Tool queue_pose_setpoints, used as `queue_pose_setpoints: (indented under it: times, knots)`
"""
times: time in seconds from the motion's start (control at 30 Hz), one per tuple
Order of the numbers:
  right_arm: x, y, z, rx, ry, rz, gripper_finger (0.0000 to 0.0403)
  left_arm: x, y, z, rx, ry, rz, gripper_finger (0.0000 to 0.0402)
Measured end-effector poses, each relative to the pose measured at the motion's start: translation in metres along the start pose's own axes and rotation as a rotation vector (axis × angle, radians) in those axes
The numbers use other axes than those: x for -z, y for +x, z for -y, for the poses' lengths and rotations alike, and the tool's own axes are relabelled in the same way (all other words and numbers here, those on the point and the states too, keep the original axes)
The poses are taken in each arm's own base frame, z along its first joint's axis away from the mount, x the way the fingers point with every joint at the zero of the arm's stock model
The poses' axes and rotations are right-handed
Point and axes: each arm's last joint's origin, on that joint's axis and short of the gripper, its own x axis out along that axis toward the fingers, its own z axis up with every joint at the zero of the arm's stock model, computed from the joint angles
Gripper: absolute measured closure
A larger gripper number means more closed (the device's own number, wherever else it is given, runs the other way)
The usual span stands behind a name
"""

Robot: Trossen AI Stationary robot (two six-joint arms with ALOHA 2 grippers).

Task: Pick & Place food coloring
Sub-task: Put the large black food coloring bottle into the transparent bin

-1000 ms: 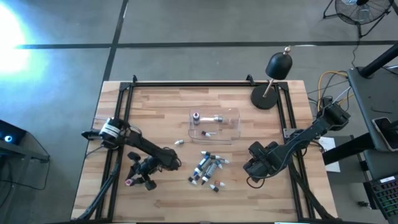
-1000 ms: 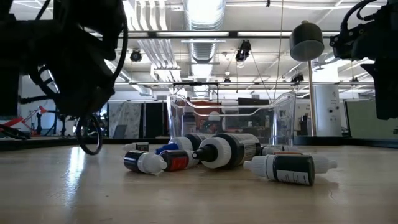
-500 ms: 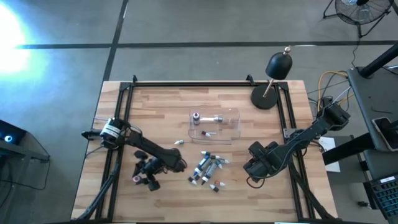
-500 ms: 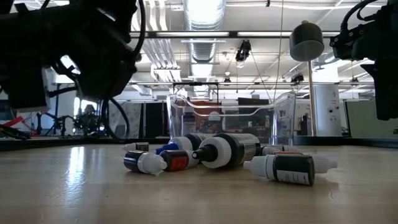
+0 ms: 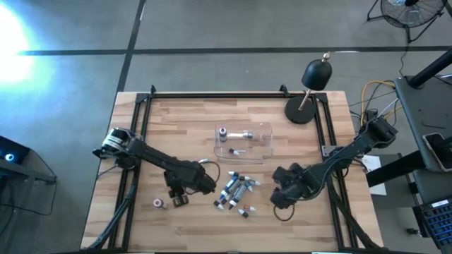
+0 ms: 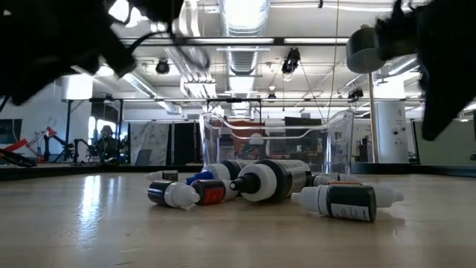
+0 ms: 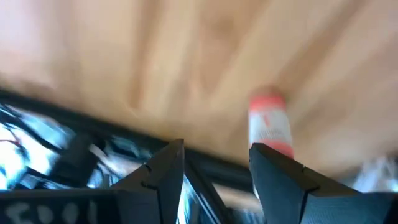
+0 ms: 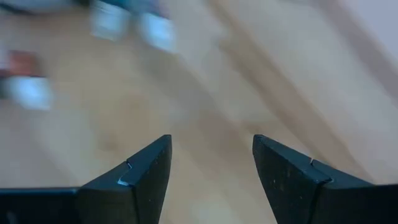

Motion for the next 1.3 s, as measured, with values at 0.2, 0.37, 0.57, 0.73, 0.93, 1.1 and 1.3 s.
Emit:
queue_pose_setpoints:
  times: [0.2, 0.37, 0.57, 0.73, 0.93, 1.1, 1.3]
  knots:
    - [-0.014, 0.011, -0.040, -0.335, -0.542, 0.146, 0.0184, 0.012, -0.049, 0.000, -0.122, 0.024, 0.535, 0.0245]
    - [-0.021, 0.022, -0.071, -0.274, -0.955, 0.206, 0.0184, 0.045, -0.080, 0.000, -0.173, 0.000, 0.966, 0.0245]
    - [-0.055, 0.037, -0.114, -0.095, -1.278, 0.303, 0.0184, 0.088, -0.079, -0.012, -0.071, -0.069, 1.097, 0.0245]
    - [-0.078, 0.061, -0.129, -0.134, -1.337, 0.149, 0.0184, 0.115, -0.063, -0.022, -0.007, -0.103, 1.141, 0.0245]
    - [-0.091, 0.080, -0.139, -0.151, -1.374, 0.095, 0.0184, 0.129, -0.047, -0.034, -0.024, -0.111, 1.206, 0.0245]
    - [-0.093, 0.091, -0.144, -0.171, -1.385, 0.022, 0.0184, 0.131, -0.037, -0.044, -0.044, -0.112, 1.218, 0.0245]
    - [-0.100, 0.100, -0.136, -0.145, -1.391, -0.021, 0.0184, 0.132, -0.029, -0.050, -0.022, -0.135, 1.223, 0.0245]
